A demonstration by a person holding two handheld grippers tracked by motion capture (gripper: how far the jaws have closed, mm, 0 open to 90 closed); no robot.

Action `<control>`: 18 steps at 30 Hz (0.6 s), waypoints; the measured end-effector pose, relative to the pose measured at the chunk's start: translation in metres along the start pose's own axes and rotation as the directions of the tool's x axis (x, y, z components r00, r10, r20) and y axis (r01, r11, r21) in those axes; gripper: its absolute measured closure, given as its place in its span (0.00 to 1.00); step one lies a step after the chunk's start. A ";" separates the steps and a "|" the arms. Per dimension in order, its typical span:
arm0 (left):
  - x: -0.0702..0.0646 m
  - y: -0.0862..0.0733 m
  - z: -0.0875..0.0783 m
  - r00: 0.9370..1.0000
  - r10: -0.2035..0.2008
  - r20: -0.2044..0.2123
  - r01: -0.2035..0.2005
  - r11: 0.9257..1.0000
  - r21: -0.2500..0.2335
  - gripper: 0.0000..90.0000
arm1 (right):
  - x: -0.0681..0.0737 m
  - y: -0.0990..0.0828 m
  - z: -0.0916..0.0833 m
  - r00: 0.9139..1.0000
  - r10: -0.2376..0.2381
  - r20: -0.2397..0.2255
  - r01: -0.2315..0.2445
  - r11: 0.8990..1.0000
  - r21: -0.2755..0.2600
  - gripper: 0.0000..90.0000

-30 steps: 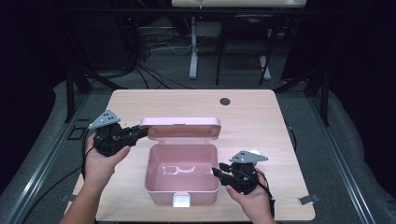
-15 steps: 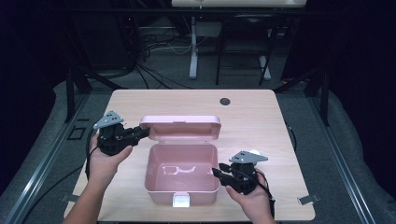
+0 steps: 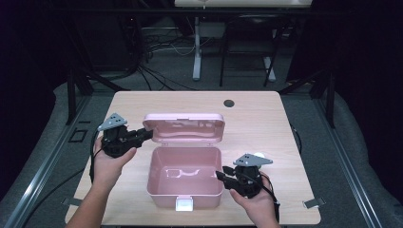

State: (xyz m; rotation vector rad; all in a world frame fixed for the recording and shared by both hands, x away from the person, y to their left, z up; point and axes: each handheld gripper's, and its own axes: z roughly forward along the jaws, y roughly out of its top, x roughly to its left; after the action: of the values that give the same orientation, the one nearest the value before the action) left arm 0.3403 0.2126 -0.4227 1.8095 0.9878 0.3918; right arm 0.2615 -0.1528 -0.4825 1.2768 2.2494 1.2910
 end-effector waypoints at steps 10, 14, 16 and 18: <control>0.002 -0.001 0.005 1.000 -0.004 -0.011 0.004 1.000 0.008 0.86 | -0.001 0.000 0.000 1.000 0.004 -0.004 -0.004 1.000 -0.001 0.73; 0.003 -0.002 0.008 1.000 -0.012 -0.011 0.012 1.000 0.002 0.86 | -0.001 0.000 0.000 1.000 0.004 -0.004 -0.004 1.000 -0.002 0.73; 0.004 -0.003 0.009 1.000 -0.018 -0.012 0.018 1.000 0.002 0.86 | -0.001 0.000 0.000 1.000 0.004 -0.006 -0.004 1.000 -0.005 0.73; 0.005 -0.004 0.010 1.000 -0.020 -0.013 0.020 1.000 0.005 0.87 | -0.001 0.000 0.000 1.000 0.004 -0.006 -0.004 1.000 -0.004 0.73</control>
State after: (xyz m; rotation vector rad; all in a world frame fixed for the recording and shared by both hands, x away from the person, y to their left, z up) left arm 0.3481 0.2108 -0.4315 1.8029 1.0159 0.3896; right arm 0.2620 -0.1537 -0.4831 1.2777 2.2479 1.3020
